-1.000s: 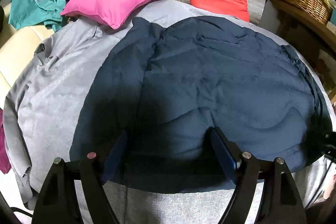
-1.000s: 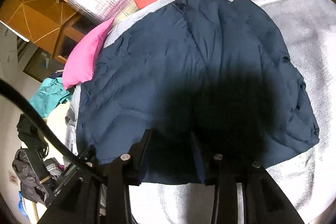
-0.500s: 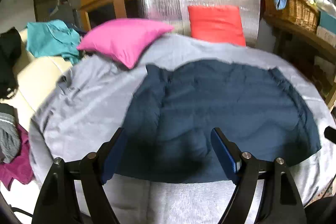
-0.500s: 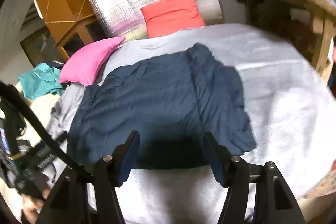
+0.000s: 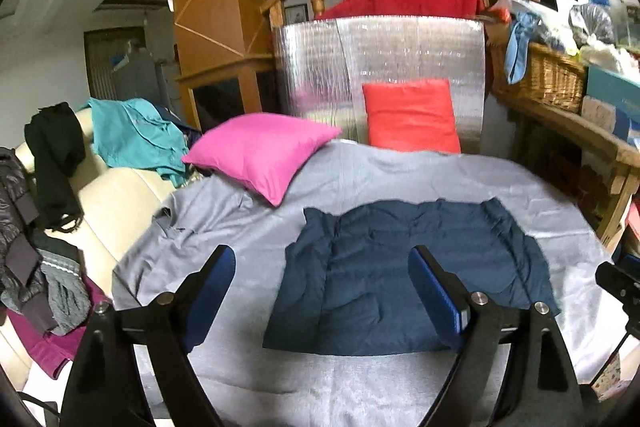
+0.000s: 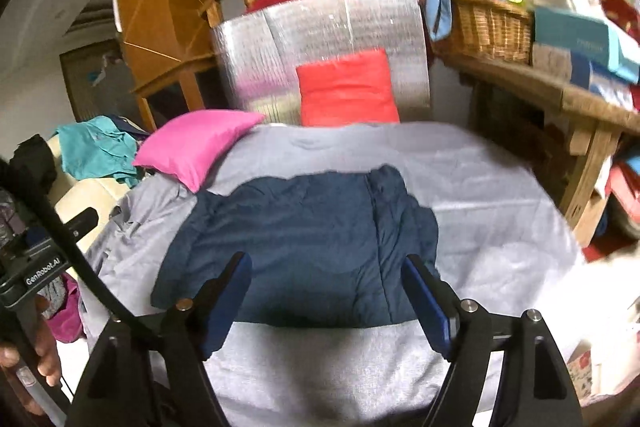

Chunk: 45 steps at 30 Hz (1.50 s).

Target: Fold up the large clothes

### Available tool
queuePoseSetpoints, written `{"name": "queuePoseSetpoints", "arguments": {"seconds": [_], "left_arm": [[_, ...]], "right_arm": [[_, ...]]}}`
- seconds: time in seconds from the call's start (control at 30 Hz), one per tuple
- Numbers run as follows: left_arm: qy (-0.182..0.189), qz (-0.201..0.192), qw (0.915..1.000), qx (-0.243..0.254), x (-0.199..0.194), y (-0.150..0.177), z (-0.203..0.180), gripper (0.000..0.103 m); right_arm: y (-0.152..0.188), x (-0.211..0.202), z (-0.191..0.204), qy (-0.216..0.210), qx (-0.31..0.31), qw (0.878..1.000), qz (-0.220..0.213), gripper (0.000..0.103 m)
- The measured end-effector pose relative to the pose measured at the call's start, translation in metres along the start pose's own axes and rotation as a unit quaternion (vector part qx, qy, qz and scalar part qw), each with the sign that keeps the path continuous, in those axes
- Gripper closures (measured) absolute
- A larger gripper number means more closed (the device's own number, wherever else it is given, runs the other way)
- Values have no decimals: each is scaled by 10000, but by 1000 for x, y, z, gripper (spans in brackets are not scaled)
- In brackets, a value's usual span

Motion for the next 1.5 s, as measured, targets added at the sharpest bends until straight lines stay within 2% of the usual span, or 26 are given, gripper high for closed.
{"name": "queuePoseSetpoints", "arguments": {"seconds": [0.13, 0.27, 0.47, 0.7, 0.87, 1.5], "left_arm": [[-132, -239, 9996, -84, -26, -10, 8, 6], [-133, -423, 9990, -106, -48, -19, 11, 6], [-184, -475, 9987, -59, -71, -22, 9, 5], [-257, -713, 9970, -182, -95, -30, 15, 3], [-221, -748, 9968, -175, -103, -31, 13, 3], [-134, -759, 9970, -112, -111, -28, 7, 3]], "right_arm": [[-8, -27, 10, 28, -94, 9998, -192, 21], [-11, -46, 21, 9, -156, 9995, -269, 20], [-9, -65, 36, -84, -199, 9991, -362, 20], [-9, -74, 38, 87, -29, 9992, -396, 20], [-6, -70, 33, 332, 221, 9988, -286, 20], [-9, -80, 41, 380, 351, 9979, -383, 20]]}}
Point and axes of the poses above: each gripper's, at about its wrist camera, not at the fingertips, and x roughly the way its jaws point, z to its left, y to its underside, the point moved 9 cm from there along x, roughly the way its jaws point, and after that the axes turned 7 degrees about -x, right-handed, at the moved point
